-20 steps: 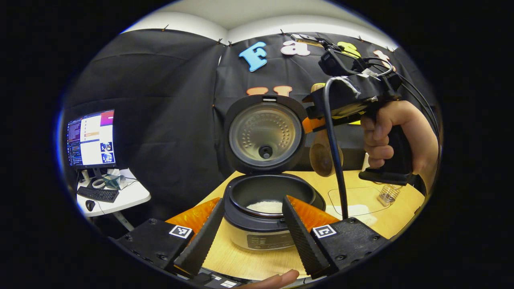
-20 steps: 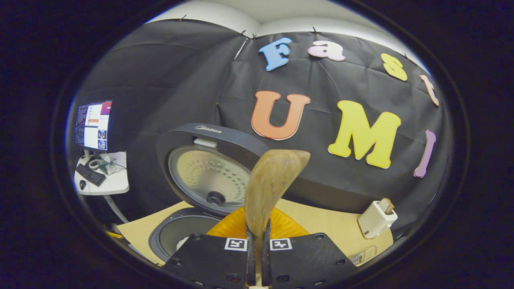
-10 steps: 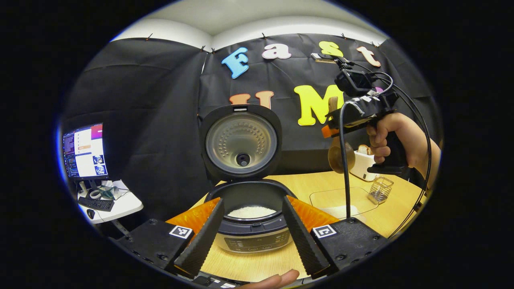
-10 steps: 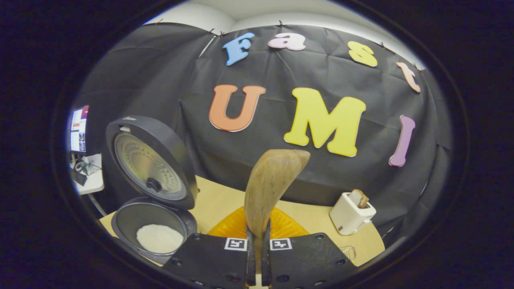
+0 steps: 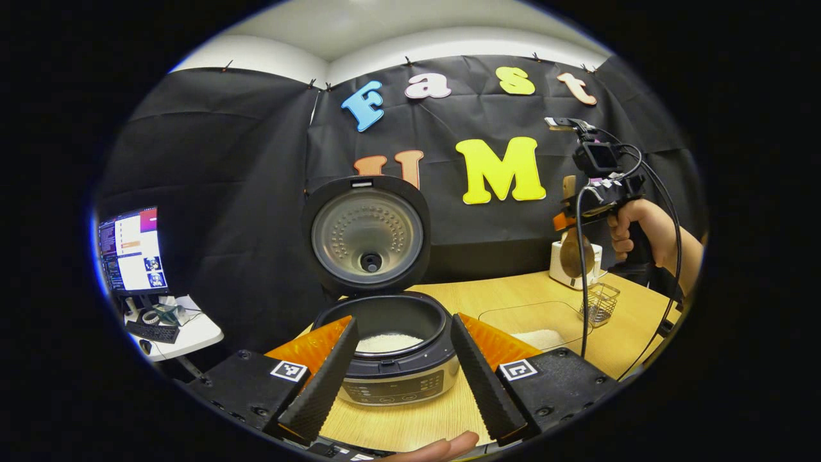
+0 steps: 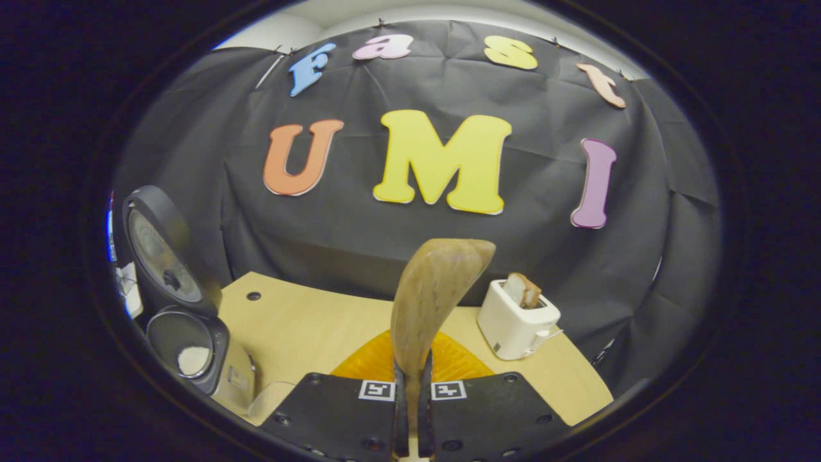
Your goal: Close the left gripper, press the button to open the rice cooker; take a wooden spoon from the chopstick holder with the right hand, scoop a spoonful of rice and pour it into the rice cooker, then put the wooden spoon back into the chopstick holder.
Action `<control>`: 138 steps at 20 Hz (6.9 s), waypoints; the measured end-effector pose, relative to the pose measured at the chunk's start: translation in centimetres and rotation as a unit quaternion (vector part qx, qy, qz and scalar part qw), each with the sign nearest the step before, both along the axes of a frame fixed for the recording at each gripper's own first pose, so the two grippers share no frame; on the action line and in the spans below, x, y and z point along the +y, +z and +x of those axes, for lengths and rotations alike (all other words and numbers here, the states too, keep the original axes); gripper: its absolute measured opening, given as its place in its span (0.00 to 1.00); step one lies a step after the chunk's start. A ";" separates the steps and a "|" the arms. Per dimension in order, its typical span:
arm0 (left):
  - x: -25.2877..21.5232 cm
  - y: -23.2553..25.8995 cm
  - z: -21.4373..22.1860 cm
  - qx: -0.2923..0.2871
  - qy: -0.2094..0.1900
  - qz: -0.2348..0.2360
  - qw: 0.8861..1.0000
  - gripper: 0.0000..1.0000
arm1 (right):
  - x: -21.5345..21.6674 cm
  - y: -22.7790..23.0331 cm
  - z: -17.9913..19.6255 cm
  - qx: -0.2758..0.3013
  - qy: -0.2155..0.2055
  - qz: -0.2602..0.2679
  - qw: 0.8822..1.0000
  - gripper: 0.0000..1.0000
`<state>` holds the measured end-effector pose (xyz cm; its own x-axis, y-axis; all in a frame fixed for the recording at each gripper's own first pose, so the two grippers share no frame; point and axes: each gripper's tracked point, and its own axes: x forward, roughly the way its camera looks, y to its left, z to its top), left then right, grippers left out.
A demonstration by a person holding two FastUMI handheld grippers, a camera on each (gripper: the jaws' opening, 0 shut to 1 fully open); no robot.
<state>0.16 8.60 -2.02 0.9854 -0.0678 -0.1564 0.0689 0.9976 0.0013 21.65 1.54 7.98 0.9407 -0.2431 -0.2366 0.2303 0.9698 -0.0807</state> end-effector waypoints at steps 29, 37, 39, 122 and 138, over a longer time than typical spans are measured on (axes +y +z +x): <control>-1.0 0.0 -0.1 0.003 -0.009 0.007 1.000 0.93 | -13.2 -11.1 -0.9 0.073 -0.061 0.102 0.990 0.25; -1.7 1.3 -0.6 -0.010 0.002 0.011 1.000 0.93 | -13.9 -6.9 -2.9 0.019 -0.076 0.071 0.994 0.53; -1.6 1.8 -1.0 -0.017 0.009 0.013 1.000 0.93 | -13.3 -6.4 -3.7 0.012 -0.073 0.078 0.994 0.63; 2.4 2.3 8.9 -0.054 0.020 -0.013 0.998 0.96 | -9.2 -7.0 -21.0 -0.135 0.040 0.006 0.990 0.94; 1.7 -3.3 5.4 0.090 0.027 -0.022 0.995 0.98 | -8.8 -7.1 -20.9 -0.135 0.043 -0.003 0.990 0.93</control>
